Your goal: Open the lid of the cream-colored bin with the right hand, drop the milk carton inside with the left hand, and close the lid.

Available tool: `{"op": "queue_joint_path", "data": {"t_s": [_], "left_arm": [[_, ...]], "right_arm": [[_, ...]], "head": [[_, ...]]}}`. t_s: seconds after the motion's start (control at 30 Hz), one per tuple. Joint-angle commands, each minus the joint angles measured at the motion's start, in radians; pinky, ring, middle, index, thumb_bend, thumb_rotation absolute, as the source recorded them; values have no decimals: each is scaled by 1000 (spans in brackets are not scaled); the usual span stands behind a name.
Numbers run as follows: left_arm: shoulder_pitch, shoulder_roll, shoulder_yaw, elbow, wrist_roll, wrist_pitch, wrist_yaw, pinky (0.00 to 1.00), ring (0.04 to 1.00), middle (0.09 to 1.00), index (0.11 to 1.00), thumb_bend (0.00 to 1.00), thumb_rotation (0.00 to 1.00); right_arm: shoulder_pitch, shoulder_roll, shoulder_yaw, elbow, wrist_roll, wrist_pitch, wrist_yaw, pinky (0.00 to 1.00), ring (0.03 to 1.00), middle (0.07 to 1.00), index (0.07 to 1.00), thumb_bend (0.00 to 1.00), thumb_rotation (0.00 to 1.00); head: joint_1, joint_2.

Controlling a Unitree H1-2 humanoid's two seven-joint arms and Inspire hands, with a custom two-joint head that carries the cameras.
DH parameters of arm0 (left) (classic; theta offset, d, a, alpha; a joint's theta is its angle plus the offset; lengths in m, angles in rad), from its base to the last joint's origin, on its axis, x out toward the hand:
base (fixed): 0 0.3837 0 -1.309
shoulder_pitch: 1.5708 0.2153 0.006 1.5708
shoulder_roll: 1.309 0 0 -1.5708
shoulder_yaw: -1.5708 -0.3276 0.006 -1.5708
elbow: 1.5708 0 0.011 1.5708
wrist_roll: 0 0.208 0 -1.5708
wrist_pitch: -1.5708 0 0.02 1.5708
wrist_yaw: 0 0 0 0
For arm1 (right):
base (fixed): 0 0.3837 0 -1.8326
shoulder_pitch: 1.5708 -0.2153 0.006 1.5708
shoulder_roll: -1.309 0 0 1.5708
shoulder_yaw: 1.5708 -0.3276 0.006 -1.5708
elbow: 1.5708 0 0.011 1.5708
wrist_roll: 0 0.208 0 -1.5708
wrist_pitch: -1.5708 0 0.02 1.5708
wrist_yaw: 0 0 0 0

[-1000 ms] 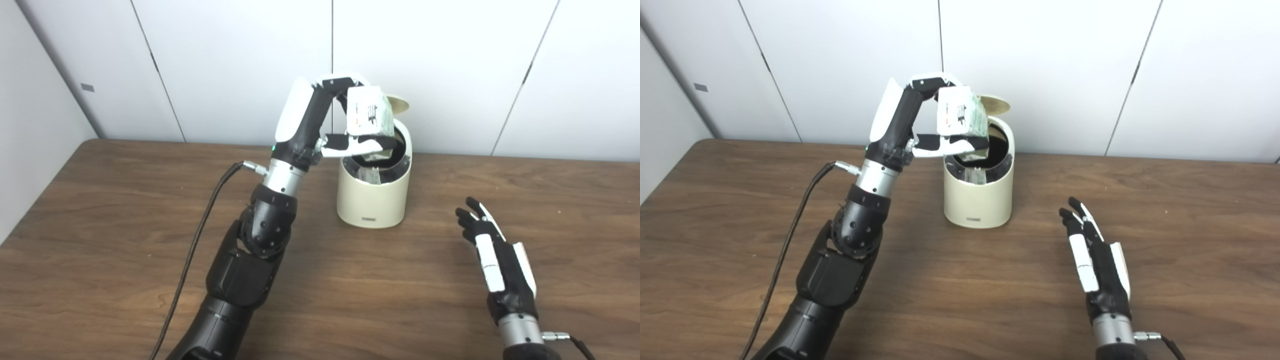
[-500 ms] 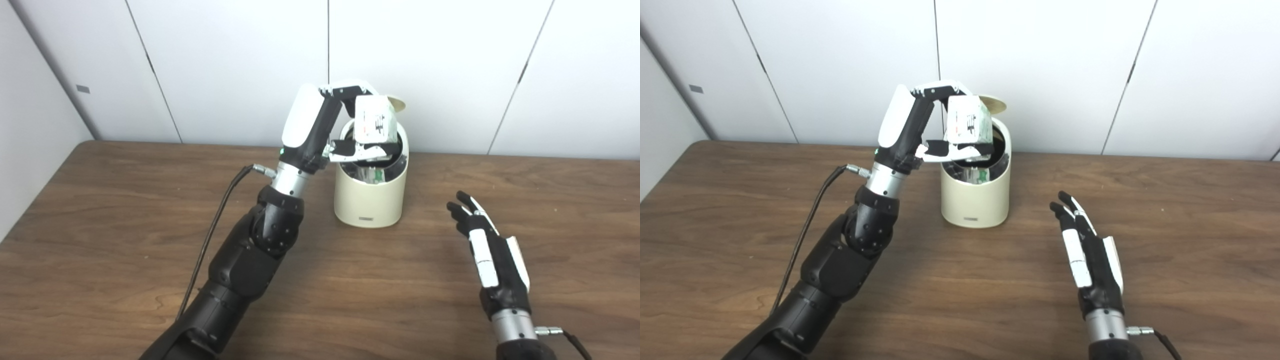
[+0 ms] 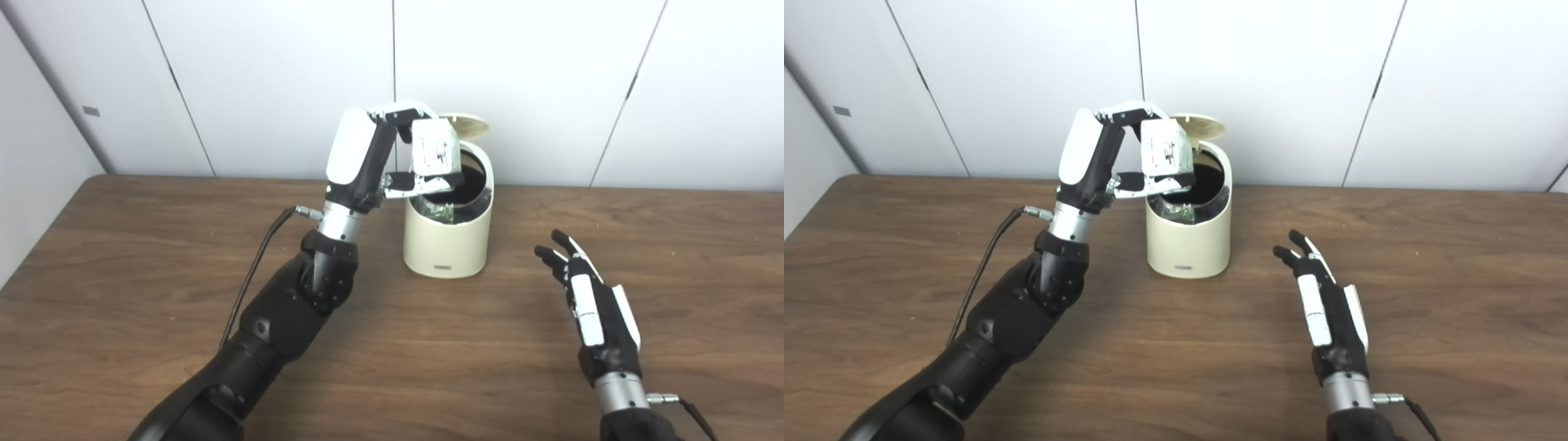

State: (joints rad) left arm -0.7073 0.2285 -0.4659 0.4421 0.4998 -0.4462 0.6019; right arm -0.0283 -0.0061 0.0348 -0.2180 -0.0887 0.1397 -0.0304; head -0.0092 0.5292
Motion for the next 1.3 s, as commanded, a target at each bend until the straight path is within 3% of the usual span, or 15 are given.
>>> {"op": "queue_joint_path", "data": {"t_s": [0.0, 0.47, 0.53, 0.73, 1.27], "left_arm": [[-65, 29, -14, -6, 14, -24, 63, 358, 450, 517, 448, 476, 0], [-106, 75, -164, 92, 38, -24, 228, 365, 465, 505, 436, 476, 0], [-110, 77, -180, 106, 38, -24, 246, 363, 463, 503, 438, 476, 0], [-120, 73, -200, 137, 39, -24, 275, 363, 452, 496, 437, 477, 0], [-175, 60, -330, 238, 65, -24, 483, 381, 456, 508, 459, 478, 0]], "right_arm": [[-27, 10, -1, -12, 10, -58, 0, 965, 883, 806, 906, 541, 1000], [-40, 8, -4, 39, 9, -91, -7, 990, 885, 789, 917, 543, 1000], [-40, 7, 0, 42, -8, -93, -13, 955, 878, 791, 923, 540, 1000], [-49, 9, -6, 57, 3, -98, -11, 949, 887, 800, 922, 538, 1000], [-71, 3, -3, 118, -6, -129, -11, 957, 889, 805, 929, 537, 1000]], "head": [[-2, 0], [-13, -9], [-13, -9], [-12, -17], [-26, -36]]}}
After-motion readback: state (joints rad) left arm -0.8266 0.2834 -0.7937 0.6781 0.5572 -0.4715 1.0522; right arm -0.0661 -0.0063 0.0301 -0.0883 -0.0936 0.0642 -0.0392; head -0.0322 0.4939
